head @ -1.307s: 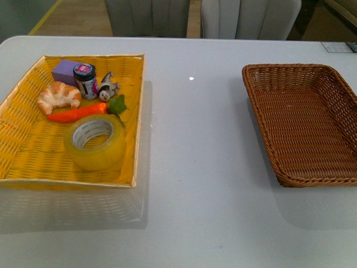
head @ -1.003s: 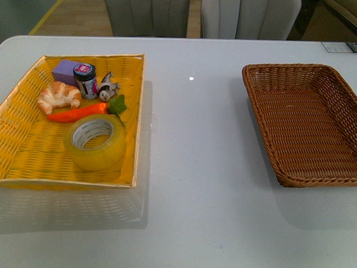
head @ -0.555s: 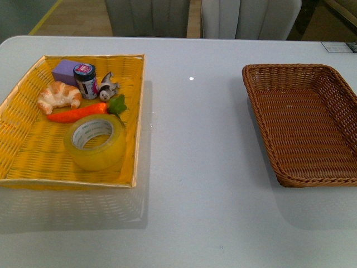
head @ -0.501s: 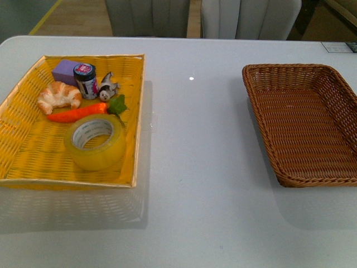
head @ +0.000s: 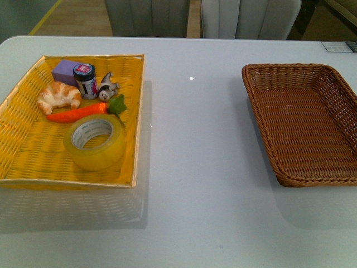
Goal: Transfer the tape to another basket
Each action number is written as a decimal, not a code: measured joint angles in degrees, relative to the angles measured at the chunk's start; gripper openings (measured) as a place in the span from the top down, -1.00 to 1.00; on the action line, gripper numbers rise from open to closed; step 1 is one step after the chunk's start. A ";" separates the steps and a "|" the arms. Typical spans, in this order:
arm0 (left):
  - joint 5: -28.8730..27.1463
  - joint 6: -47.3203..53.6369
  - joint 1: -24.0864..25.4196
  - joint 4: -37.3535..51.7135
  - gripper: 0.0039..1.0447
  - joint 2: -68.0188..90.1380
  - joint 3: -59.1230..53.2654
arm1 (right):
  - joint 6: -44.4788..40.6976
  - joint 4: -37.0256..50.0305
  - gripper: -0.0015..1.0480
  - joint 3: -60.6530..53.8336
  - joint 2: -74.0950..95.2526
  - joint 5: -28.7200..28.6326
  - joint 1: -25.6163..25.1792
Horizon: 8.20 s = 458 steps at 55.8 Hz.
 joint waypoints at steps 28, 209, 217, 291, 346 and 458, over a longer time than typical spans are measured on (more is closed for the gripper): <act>-23.32 12.44 -6.21 6.80 -0.83 63.78 28.30 | 0.00 0.00 -0.83 0.00 0.00 -0.02 0.00; -24.50 -2.91 -40.15 -11.47 0.72 44.70 41.83 | 29.09 17.03 -0.83 21.81 57.70 -32.98 3.74; -23.85 -2.62 -40.15 -11.76 0.72 44.68 41.83 | 30.01 20.68 -0.83 22.75 61.61 -35.74 4.17; -21.84 -4.50 -39.17 -10.54 -0.41 37.88 40.00 | 35.08 28.76 0.08 25.59 70.71 -40.54 7.76; -47.10 25.24 -17.51 5.51 0.98 -7.06 0.90 | 39.58 43.91 0.09 32.63 98.14 -36.54 -10.43; -35.69 25.53 -5.75 -25.99 0.98 -50.07 -10.36 | 44.61 47.01 -0.83 33.68 95.93 -27.91 -14.88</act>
